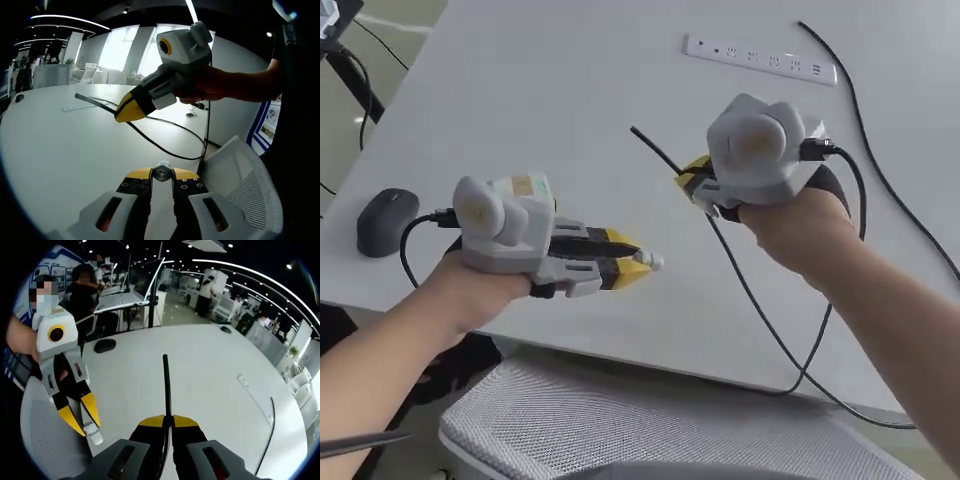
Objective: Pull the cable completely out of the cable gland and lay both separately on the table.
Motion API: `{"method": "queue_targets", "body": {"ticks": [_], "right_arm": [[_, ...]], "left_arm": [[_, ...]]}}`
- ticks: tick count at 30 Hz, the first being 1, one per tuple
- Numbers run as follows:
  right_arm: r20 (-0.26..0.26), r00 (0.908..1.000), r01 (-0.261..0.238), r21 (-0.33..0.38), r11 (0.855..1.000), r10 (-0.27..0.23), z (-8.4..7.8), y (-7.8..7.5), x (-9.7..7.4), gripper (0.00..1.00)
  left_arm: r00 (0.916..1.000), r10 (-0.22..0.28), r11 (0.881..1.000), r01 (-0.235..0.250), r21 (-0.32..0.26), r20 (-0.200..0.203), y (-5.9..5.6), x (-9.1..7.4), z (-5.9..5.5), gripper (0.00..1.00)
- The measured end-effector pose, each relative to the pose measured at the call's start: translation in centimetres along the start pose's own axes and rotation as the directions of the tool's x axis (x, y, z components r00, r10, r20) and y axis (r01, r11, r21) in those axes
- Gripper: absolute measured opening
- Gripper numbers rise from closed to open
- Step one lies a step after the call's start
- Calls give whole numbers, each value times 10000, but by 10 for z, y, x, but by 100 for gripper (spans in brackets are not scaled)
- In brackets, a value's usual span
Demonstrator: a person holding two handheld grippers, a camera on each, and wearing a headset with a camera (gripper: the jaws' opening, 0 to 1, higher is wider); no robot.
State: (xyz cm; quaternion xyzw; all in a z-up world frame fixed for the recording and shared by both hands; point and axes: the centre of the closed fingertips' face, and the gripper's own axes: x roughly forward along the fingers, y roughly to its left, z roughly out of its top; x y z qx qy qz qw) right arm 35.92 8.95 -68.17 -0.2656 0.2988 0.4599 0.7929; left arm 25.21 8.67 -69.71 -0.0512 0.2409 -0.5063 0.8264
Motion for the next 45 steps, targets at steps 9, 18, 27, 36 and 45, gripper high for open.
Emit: {"method": "queue_targets", "body": {"ticks": [9,18,27,36,45], "right_arm": [[-114,9994,-345,-426,9985,341,23,18,33,0],[-310,9963,-829,-1225,9890,797,46,38,74,0],[-510,9909,-1325,-1996,9709,1248,58,62,126,0],[-981,9747,-2177,-2172,9515,2006,51,86,167,0],[-1462,9613,-2622,-2266,9380,2334,43,101,185,0]], "left_arm": [[9997,-96,9999,98,80,-235,17,-11,-18,15],[9995,-128,9998,124,-138,-286,37,-24,-34,15],[9996,28,9989,-41,-459,-283,58,-41,-50,15],[9982,157,9982,-190,-566,-583,80,-44,-73,15],[9963,208,9957,-282,-882,-835,89,-41,-93,15]]}}
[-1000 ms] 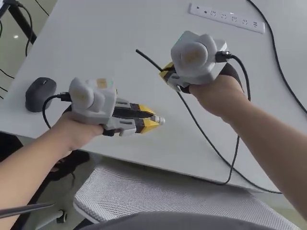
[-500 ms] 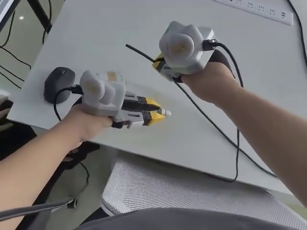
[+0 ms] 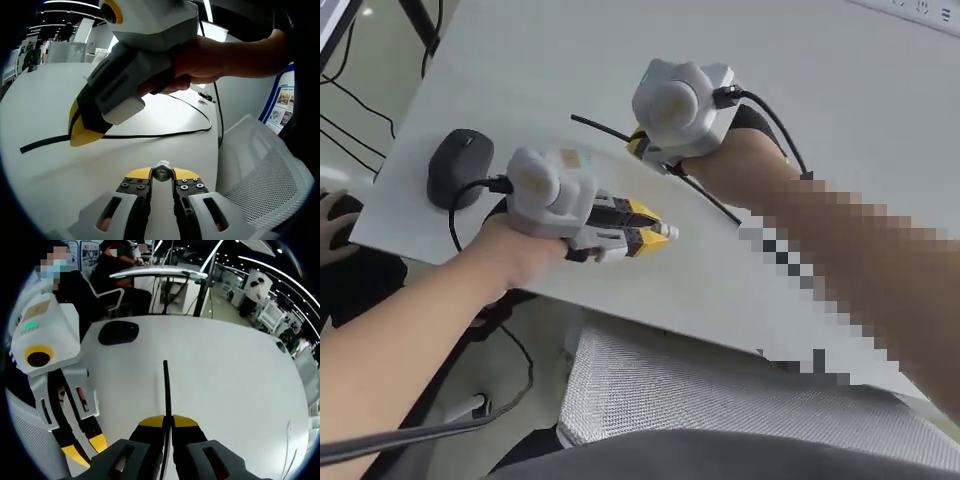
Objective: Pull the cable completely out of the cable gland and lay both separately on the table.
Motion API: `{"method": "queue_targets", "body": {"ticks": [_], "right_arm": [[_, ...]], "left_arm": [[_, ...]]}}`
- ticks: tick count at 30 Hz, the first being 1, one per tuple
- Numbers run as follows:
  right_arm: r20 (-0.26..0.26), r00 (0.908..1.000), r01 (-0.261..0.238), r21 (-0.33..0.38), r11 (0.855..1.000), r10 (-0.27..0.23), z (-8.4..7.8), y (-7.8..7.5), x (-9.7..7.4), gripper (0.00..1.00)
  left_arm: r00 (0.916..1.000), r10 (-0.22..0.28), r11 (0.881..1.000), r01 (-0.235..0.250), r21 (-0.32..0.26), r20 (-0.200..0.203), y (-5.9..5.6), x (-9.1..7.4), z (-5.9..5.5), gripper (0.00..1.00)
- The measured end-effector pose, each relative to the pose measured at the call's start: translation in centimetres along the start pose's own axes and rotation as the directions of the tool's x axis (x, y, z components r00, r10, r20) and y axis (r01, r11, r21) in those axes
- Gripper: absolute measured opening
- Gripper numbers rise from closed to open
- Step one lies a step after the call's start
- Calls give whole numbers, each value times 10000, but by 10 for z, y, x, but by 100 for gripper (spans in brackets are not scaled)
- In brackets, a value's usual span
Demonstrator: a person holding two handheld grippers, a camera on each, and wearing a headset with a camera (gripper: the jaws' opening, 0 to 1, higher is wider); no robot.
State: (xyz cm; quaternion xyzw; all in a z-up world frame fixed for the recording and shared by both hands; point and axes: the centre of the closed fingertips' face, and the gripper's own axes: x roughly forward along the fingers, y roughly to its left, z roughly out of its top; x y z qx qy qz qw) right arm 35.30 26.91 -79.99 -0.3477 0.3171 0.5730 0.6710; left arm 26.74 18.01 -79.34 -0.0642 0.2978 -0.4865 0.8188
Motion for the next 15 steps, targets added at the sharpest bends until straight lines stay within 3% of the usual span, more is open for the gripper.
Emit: {"method": "queue_targets", "body": {"ticks": [15], "right_arm": [[-67,9998,-185,-188,9997,184,-6,3,11,0]], "left_arm": [[9997,226,9997,-226,70,-67,9,0,-2,15]]}}
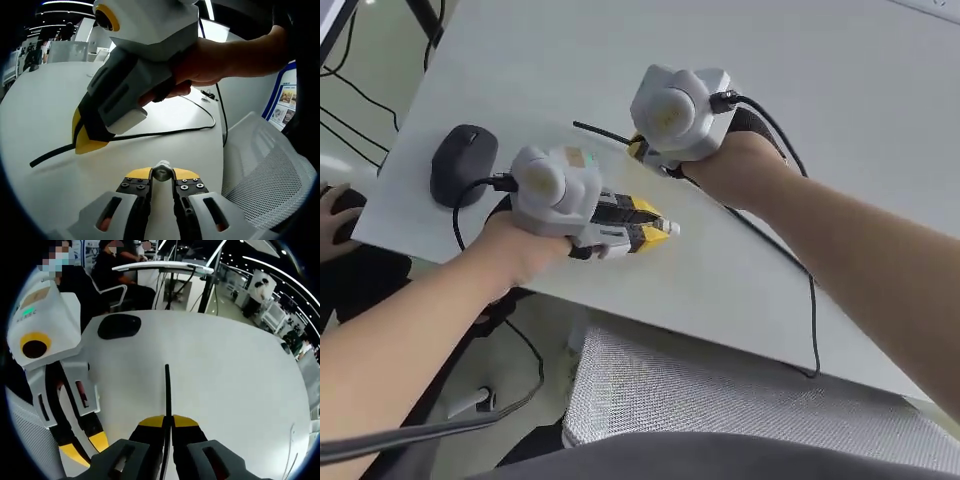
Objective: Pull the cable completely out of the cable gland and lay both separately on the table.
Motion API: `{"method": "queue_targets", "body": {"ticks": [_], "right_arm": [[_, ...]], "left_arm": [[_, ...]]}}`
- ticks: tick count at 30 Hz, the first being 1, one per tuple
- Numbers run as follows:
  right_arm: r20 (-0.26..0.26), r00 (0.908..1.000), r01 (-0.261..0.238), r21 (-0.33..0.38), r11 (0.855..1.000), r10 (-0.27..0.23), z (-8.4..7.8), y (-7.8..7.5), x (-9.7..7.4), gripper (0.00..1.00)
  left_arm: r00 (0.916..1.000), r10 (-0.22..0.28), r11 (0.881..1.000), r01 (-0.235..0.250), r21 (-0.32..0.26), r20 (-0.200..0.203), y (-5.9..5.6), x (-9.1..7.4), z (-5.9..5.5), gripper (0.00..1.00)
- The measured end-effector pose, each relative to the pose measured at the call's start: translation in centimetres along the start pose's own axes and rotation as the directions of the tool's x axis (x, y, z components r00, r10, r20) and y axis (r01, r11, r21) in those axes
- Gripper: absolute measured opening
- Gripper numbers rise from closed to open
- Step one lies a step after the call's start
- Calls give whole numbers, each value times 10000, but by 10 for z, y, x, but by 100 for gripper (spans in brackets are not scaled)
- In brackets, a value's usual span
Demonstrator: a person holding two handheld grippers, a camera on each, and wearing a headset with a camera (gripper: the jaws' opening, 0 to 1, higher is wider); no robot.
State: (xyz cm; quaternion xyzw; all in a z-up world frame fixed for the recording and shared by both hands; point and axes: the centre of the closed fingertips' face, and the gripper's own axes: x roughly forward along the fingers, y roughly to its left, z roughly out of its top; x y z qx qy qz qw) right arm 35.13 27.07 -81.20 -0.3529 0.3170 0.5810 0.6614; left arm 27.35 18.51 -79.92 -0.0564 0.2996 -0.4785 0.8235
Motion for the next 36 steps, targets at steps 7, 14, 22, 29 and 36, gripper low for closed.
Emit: {"method": "queue_targets", "body": {"ticks": [7,14,22,29,36], "right_arm": [[-25,10000,-50,62,10000,50,-2,2,5,0],[5,10000,-58,110,9999,58,-3,1,7,0],[28,10000,-64,31,10000,64,-3,0,8,0],[-112,9999,33,-497,9988,-39,-2,1,8,0],[-296,9996,25,-672,9977,-45,-2,1,9,0]], "left_arm": [[10000,41,10000,-41,-25,-34,2,-1,-4,16],[10000,24,10000,-24,-45,-80,3,-2,-6,16],[9997,44,10000,-44,-8,-236,4,-2,-9,16],[9996,127,9996,-121,240,-267,4,-1,-10,16],[9992,214,9986,-197,497,-342,4,-1,-10,16]]}}
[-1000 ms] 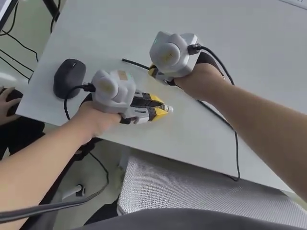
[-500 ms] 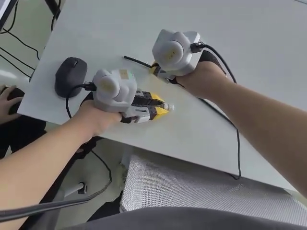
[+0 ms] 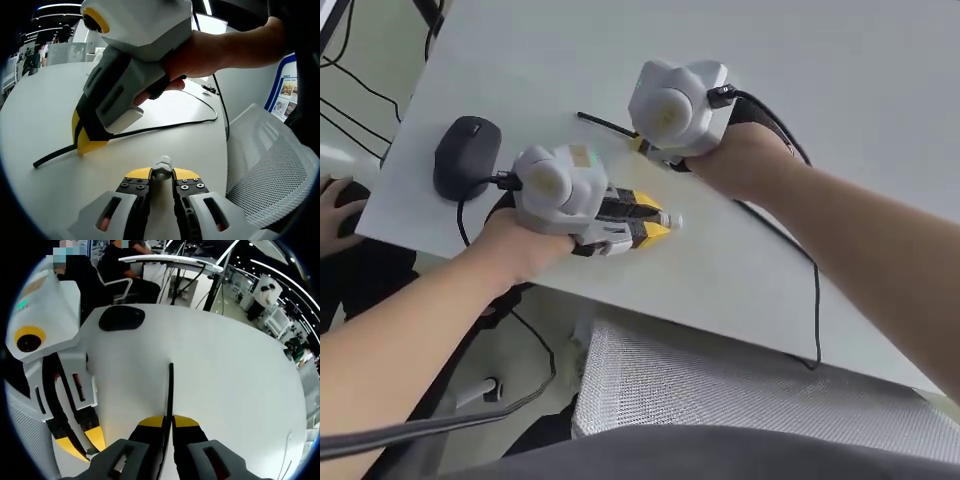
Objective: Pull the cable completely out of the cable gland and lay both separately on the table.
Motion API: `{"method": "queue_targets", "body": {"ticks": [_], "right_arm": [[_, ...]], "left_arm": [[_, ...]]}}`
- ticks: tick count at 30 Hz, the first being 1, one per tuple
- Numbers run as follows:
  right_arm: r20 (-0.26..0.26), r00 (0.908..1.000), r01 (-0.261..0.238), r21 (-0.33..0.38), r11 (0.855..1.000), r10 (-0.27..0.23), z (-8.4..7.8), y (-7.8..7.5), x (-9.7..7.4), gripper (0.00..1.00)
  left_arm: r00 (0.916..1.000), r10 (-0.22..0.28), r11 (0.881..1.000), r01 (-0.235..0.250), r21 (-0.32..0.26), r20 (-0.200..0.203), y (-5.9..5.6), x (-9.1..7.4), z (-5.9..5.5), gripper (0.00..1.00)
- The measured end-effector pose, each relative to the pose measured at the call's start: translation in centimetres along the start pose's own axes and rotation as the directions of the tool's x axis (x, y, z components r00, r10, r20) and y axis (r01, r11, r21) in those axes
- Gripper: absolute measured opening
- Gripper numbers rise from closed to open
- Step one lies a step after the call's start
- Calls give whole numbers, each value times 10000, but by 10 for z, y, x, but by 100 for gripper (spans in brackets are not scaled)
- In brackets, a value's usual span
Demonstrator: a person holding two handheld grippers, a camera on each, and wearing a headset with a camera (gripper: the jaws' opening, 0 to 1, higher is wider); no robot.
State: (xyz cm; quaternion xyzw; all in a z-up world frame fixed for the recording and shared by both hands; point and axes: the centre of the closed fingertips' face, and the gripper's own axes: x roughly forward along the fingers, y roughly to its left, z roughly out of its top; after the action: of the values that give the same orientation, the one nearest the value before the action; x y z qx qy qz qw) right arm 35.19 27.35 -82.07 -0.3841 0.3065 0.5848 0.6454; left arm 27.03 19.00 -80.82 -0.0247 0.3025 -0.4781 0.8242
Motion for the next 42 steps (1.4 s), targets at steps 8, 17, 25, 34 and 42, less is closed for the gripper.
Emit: {"method": "queue_targets", "body": {"ticks": [8,17,25,34,42], "right_arm": [[-85,10000,50,-95,9999,-51,0,0,0,0],[-47,9999,145,-91,9999,-145,1,-3,1,2],[71,9996,261,9,9997,-261,3,-6,-2,6],[361,9983,437,313,9986,-449,6,-15,-18,10],[657,9936,859,883,9924,-918,0,-26,-51,16]], "left_arm": [[9999,40,10000,-40,37,-102,-1,0,-1,16],[9999,77,10000,-78,-26,-70,1,0,0,18],[9998,172,9998,-173,-110,-79,2,-1,0,21],[9994,323,9994,-324,-73,-123,2,-3,1,24],[9980,632,9980,-632,-52,-10,-2,-8,9,29]]}}
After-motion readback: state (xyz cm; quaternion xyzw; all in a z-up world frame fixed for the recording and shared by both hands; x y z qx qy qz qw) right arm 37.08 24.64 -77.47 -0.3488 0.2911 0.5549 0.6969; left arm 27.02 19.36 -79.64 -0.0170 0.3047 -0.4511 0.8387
